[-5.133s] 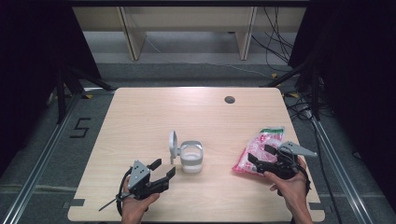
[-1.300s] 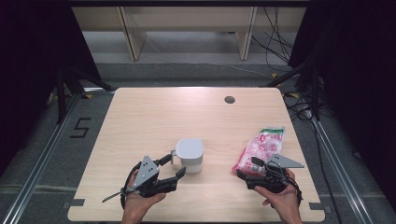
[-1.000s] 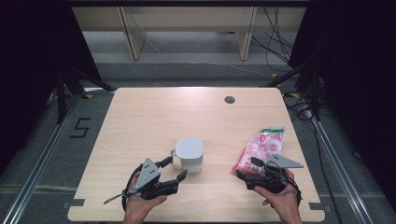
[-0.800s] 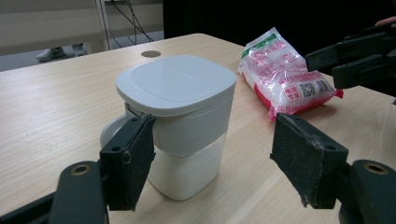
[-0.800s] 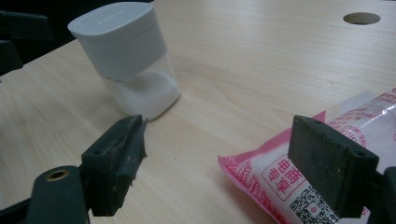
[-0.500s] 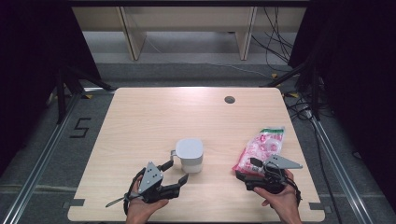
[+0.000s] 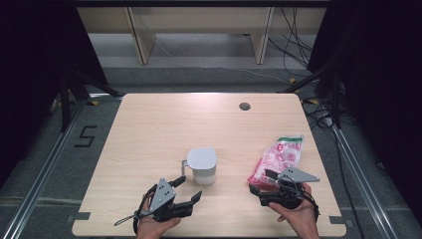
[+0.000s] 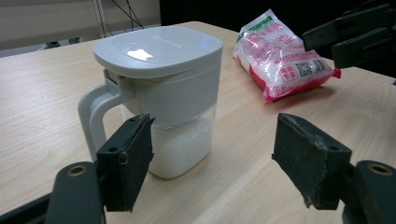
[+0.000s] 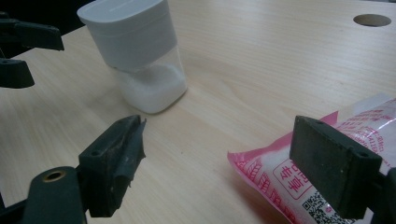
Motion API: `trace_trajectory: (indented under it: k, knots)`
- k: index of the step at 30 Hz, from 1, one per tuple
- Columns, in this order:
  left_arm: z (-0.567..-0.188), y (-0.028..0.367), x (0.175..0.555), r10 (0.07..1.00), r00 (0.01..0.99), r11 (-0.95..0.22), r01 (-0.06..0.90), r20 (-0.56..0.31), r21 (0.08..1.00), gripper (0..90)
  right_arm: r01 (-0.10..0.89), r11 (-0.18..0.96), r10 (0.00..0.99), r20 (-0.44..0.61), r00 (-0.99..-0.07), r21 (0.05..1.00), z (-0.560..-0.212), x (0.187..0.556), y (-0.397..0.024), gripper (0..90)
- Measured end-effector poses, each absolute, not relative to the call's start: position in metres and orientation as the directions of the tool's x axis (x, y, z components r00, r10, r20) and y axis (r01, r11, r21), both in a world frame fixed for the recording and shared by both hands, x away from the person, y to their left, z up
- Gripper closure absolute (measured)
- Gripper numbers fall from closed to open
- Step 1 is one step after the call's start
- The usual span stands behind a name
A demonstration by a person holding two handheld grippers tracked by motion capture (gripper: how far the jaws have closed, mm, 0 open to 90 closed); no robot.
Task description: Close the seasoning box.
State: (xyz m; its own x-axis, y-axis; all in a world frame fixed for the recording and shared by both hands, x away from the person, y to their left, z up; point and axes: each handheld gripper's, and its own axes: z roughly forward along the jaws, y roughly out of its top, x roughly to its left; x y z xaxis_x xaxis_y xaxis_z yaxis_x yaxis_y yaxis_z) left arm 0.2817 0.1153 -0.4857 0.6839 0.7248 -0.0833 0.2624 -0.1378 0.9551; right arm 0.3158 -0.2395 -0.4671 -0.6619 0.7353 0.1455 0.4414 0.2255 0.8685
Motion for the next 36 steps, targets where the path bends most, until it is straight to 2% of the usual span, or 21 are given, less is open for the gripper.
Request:
trace_trajectory:
  k: [1,3,4,7,20,26,28,30,33,36]
  knots:
    - [-0.485,0.116,0.281,0.717,0.695,-0.169,0.247,-0.053,0.954,27.4,0.435,0.229,0.731,0.141,-0.667,0.871,-0.467,0.316,-0.240,18.4]
    - [-0.486,0.114,0.280,0.704,0.708,-0.185,0.245,-0.045,0.952,26.9,0.463,0.211,0.728,0.178,-0.663,0.861,-0.466,0.313,-0.237,18.3]
    - [-0.486,0.113,0.277,0.718,0.694,-0.185,0.269,-0.057,0.945,26.4,0.439,0.230,0.723,0.149,-0.674,0.869,-0.467,0.315,-0.238,18.3]
    - [-0.487,0.112,0.276,0.712,0.699,-0.169,0.260,-0.064,0.951,26.2,0.431,0.240,0.723,0.136,-0.677,0.870,-0.467,0.314,-0.237,18.2]
    - [-0.490,0.118,0.276,0.735,0.675,-0.177,0.280,-0.063,0.944,25.4,0.477,0.246,0.708,0.180,-0.683,0.844,-0.471,0.299,-0.233,17.2]
    - [-0.490,0.117,0.276,0.736,0.674,-0.176,0.284,-0.065,0.943,25.2,0.460,0.303,0.720,0.116,-0.684,0.835,-0.476,0.295,-0.237,16.9]
    - [-0.490,0.117,0.276,0.736,0.673,-0.176,0.284,-0.066,0.943,25.2,0.486,0.295,0.727,0.138,-0.673,0.823,-0.476,0.292,-0.236,16.9]
    - [-0.489,0.118,0.275,0.735,0.675,-0.177,0.280,-0.062,0.943,25.2,0.458,0.311,0.719,0.109,-0.686,0.833,-0.478,0.293,-0.237,16.9]
    - [-0.489,0.117,0.276,0.732,0.678,-0.162,0.278,-0.074,0.947,25.2,0.481,0.301,0.718,0.137,-0.682,0.823,-0.477,0.289,-0.237,16.9]
    - [-0.489,0.118,0.276,0.733,0.677,-0.171,0.278,-0.066,0.945,25.1,0.456,0.311,0.716,0.110,-0.690,0.834,-0.477,0.289,-0.240,17.0]
